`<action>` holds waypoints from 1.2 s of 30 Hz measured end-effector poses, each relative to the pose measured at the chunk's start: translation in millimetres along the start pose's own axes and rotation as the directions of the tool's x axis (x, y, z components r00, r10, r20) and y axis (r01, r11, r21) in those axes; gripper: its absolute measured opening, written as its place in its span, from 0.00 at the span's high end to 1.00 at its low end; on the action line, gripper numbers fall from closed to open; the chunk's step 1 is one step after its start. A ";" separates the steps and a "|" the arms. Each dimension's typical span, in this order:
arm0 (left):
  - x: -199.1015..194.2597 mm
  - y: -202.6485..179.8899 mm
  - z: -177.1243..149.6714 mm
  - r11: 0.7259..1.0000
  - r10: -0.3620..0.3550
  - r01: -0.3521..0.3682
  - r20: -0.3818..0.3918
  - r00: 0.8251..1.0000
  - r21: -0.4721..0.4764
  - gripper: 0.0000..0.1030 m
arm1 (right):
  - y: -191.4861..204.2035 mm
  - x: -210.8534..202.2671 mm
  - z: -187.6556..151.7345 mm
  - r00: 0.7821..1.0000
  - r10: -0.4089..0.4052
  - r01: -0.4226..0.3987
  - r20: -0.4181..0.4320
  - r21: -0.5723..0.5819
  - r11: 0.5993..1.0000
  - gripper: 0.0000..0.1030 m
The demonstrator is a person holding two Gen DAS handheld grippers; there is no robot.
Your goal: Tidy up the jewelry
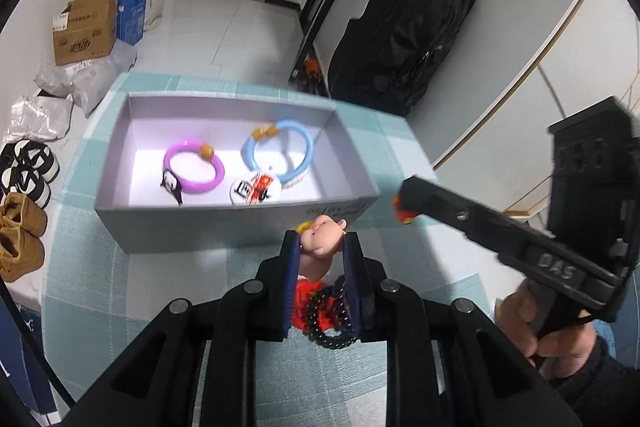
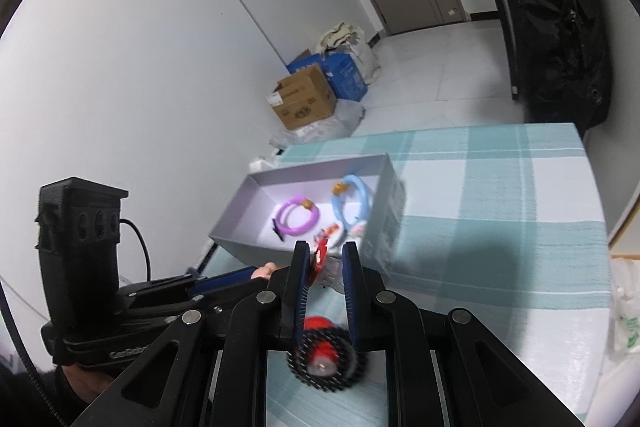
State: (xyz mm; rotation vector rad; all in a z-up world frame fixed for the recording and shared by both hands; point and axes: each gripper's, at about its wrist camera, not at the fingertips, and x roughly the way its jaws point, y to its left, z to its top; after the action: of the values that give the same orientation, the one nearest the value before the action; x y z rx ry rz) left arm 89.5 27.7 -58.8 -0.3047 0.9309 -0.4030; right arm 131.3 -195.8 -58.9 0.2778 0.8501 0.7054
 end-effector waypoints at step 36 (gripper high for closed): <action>29.7 49.4 56.1 0.990 0.009 -0.009 0.000 1.000 -0.141 0.84 | -11.6 51.3 54.6 0.997 0.072 -0.072 0.008 0.068 0.995 0.85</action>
State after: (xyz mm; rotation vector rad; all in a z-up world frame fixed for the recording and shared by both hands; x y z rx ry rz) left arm 161.4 62.2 -69.1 -0.4298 0.9619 -0.3297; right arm 201.7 -167.6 -59.9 0.3725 0.8632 0.7433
